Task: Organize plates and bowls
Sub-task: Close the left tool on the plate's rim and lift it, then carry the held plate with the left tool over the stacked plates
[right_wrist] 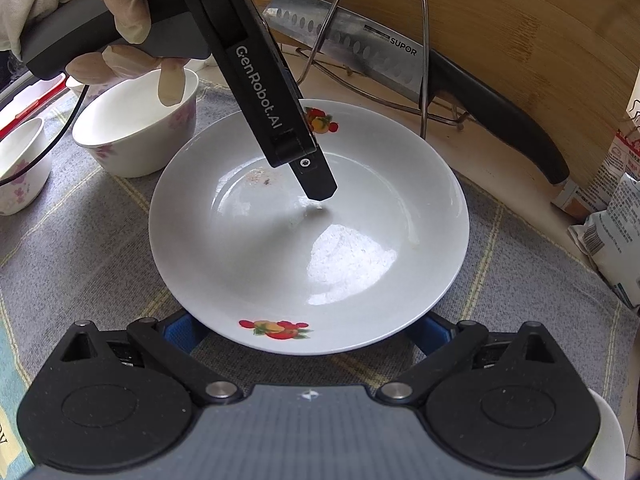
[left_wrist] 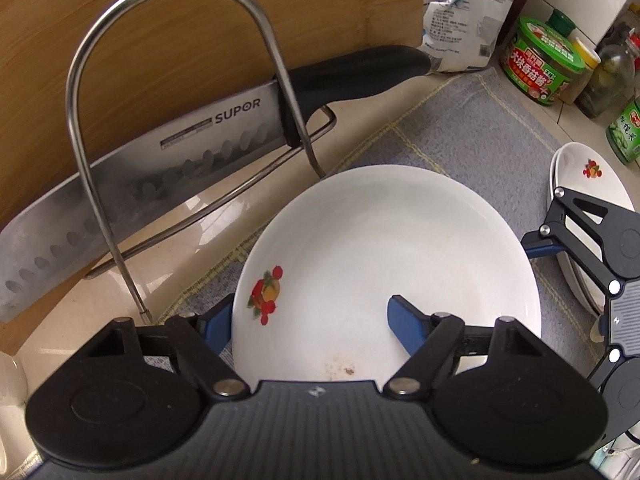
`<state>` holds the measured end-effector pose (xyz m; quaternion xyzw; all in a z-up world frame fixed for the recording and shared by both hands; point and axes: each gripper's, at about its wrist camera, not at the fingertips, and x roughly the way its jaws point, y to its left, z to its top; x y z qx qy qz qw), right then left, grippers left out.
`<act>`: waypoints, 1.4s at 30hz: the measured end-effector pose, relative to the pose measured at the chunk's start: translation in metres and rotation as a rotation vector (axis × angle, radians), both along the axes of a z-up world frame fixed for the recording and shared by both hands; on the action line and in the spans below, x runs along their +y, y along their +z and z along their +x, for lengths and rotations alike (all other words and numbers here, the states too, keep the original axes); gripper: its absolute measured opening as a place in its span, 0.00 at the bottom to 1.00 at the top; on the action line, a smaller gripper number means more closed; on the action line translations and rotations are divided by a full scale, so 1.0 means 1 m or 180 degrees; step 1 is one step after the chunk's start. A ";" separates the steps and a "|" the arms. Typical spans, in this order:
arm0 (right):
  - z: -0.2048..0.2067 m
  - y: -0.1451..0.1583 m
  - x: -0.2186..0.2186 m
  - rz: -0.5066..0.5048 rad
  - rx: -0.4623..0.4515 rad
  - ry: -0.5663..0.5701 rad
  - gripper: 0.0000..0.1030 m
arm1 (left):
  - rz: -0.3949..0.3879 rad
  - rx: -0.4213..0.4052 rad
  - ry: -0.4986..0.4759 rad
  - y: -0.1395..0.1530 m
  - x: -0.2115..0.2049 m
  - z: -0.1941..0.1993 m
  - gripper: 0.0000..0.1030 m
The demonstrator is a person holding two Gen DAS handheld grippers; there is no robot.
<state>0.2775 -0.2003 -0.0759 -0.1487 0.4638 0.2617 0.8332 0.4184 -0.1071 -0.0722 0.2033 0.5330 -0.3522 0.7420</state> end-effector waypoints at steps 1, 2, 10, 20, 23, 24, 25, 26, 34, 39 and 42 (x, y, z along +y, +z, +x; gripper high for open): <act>0.001 0.000 0.000 -0.0004 0.0004 0.0015 1.00 | 0.0005 0.0009 -0.0021 0.000 -0.001 0.001 0.76; 0.002 0.000 -0.001 -0.0007 0.0007 0.0034 1.00 | 0.0003 0.0027 -0.0037 0.000 -0.001 0.002 0.76; 0.005 -0.001 -0.003 -0.0009 0.0000 0.0150 1.00 | 0.0085 0.0069 -0.0130 -0.001 -0.003 0.003 0.76; 0.007 -0.002 -0.001 -0.0002 -0.0056 0.0207 1.00 | 0.0101 0.0096 -0.0154 -0.003 -0.005 0.003 0.76; 0.007 -0.003 0.000 -0.0003 -0.0058 0.0201 1.00 | 0.0094 0.0095 -0.0157 -0.003 -0.004 0.003 0.76; 0.006 -0.003 0.000 -0.0001 -0.0061 0.0196 1.00 | 0.0089 0.0097 -0.0153 -0.003 -0.004 0.003 0.76; 0.005 -0.002 -0.001 0.0002 -0.0066 0.0191 1.00 | 0.0090 0.0097 -0.0152 -0.003 -0.004 0.003 0.76; 0.005 -0.002 0.000 0.0005 -0.0065 0.0187 1.00 | 0.0093 0.0094 -0.0153 -0.003 -0.004 0.003 0.76; 0.002 0.003 0.001 0.0031 -0.0073 0.0180 1.00 | 0.0092 0.0084 -0.0113 -0.003 0.000 0.003 0.76; 0.000 0.005 0.001 0.0019 -0.0060 0.0165 1.00 | 0.0063 0.0080 -0.0099 0.001 0.003 0.001 0.76; -0.001 0.008 0.001 0.0016 -0.0053 0.0164 1.00 | 0.0052 0.0058 -0.0103 0.005 0.002 -0.001 0.76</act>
